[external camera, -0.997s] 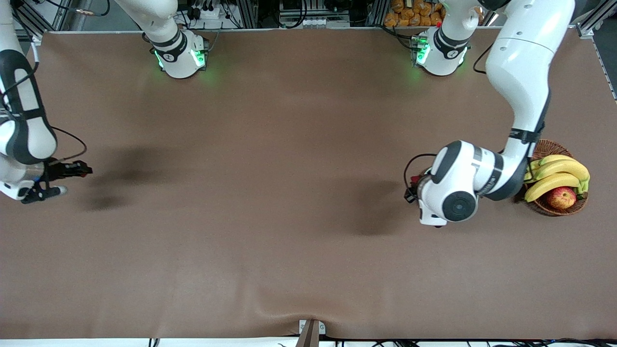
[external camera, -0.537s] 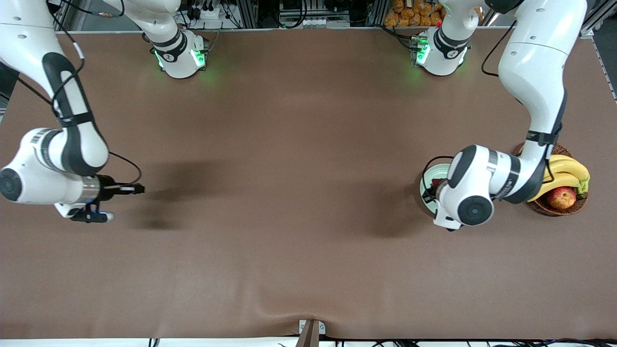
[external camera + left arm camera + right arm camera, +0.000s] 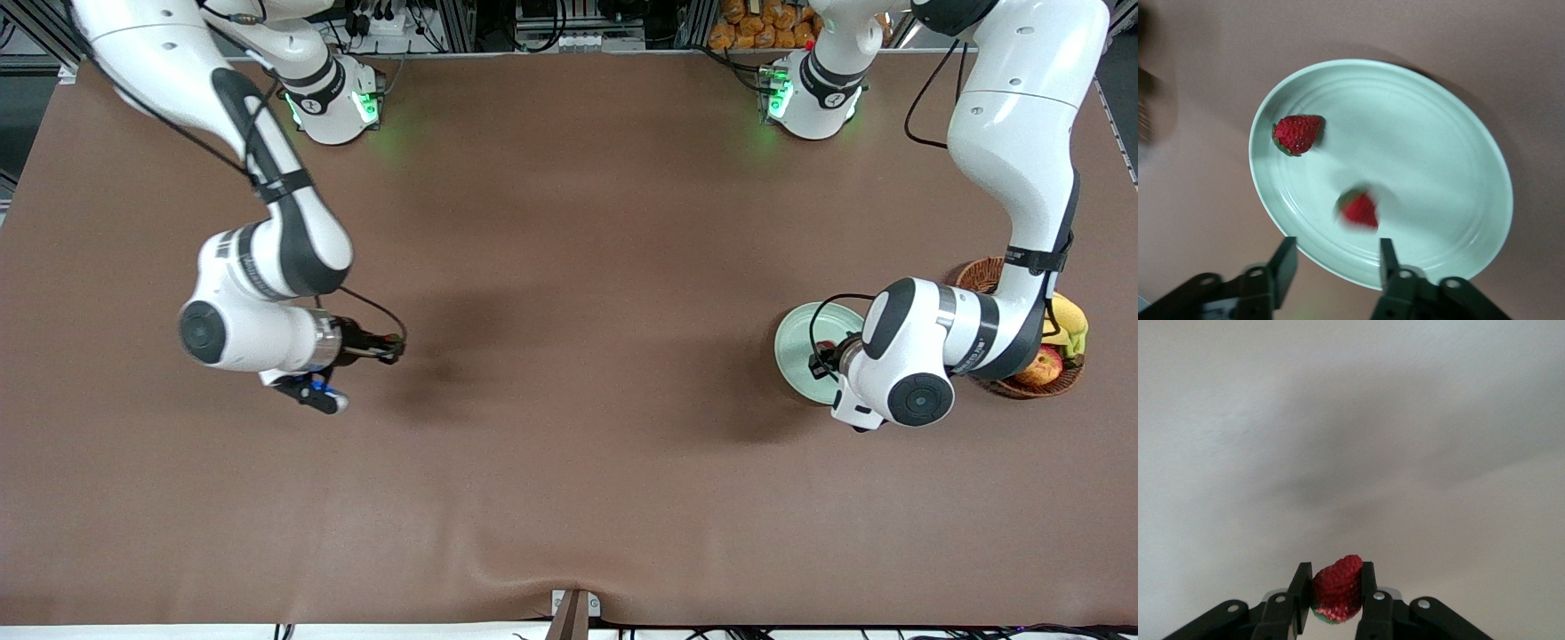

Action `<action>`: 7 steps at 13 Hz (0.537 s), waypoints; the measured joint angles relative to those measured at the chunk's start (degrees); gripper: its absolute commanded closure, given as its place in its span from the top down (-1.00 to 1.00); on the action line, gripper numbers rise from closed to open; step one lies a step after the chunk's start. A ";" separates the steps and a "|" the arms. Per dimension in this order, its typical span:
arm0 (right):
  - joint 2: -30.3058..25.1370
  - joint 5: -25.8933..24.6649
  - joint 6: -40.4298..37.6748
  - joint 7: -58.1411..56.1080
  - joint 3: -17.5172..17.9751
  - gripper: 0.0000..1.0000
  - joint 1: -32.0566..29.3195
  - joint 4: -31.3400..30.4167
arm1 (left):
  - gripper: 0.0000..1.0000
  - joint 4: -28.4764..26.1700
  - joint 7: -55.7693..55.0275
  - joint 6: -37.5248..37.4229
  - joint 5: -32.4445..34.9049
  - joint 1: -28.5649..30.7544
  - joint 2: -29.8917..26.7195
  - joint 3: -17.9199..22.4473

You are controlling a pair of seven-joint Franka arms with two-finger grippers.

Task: Collect all strawberries into plate
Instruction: 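Set the last strawberry mid-table with the right gripper while the left gripper returns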

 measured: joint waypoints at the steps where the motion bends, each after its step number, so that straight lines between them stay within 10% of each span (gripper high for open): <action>1: 0.46 0.08 2.59 5.09 0.02 -1.00 3.23 0.04 | 1.00 0.26 0.30 -0.01 0.01 -0.02 -0.06 -0.10; 7: 9.06 0.06 11.99 32.25 -0.08 -1.00 20.88 7.85 | 1.00 0.89 -5.56 -2.97 -1.07 -0.82 -1.59 -5.83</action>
